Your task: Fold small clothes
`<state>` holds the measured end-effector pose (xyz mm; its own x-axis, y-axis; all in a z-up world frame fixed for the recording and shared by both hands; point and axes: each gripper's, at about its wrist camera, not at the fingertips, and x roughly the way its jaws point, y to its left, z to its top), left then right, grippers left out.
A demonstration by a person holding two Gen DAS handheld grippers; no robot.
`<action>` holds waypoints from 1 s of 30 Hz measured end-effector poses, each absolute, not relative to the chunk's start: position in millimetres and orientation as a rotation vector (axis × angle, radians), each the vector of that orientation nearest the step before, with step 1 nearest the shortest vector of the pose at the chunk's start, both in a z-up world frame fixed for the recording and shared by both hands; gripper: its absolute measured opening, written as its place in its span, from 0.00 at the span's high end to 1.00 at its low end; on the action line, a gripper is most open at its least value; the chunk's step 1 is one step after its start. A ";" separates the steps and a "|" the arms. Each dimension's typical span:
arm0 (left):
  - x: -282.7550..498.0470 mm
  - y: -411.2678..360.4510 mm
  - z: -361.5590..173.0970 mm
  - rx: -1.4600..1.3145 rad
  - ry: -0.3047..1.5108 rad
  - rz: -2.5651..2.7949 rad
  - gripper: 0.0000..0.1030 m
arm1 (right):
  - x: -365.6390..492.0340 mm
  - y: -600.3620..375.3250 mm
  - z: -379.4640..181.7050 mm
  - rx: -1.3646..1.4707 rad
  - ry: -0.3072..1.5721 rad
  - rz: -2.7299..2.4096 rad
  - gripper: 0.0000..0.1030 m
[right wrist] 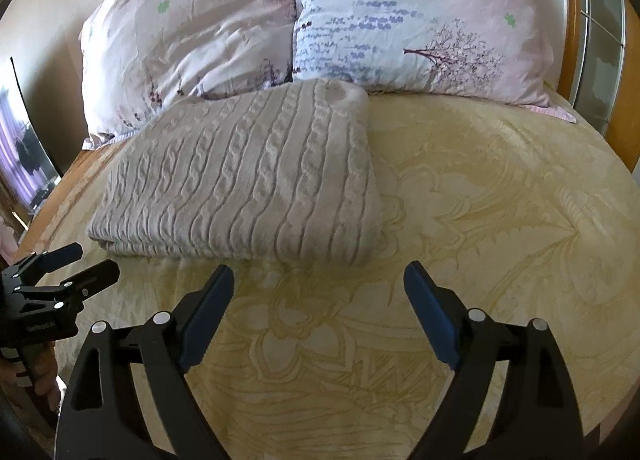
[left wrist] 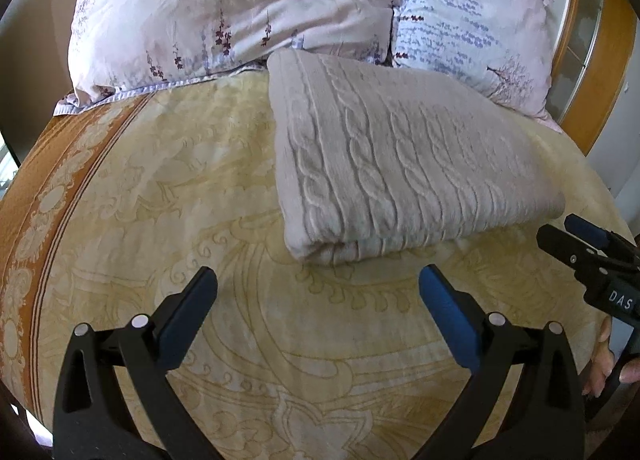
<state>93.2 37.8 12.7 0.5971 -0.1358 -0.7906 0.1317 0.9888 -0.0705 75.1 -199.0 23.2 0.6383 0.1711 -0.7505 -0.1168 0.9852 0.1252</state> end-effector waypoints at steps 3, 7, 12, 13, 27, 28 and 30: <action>93.1 36.6 10.0 0.004 0.932 -0.152 0.02 | 74.7 -197.3 20.4 0.068 0.878 0.157 0.10; 92.6 34.2 8.2 0.016 0.937 -0.144 0.02 | 75.1 -193.8 15.8 0.068 0.901 0.150 0.09; 92.4 24.8 5.5 0.083 0.944 -0.117 0.02 | 75.1 -187.3 14.7 0.035 0.904 0.138 0.05; 92.5 24.7 5.5 0.078 0.947 -0.118 0.02 | 74.7 -185.9 14.6 0.028 0.905 0.135 0.04; 93.5 25.1 5.7 0.075 0.943 -0.121 0.02 | 72.0 -175.0 12.7 -0.041 0.920 0.095 0.01; 93.1 25.0 5.6 0.075 0.943 -0.120 0.02 | 72.3 -175.2 12.8 -0.041 0.920 0.096 0.01; 93.0 24.8 5.6 0.075 0.942 -0.121 0.02 | 72.6 -175.7 12.8 -0.042 0.920 0.098 0.01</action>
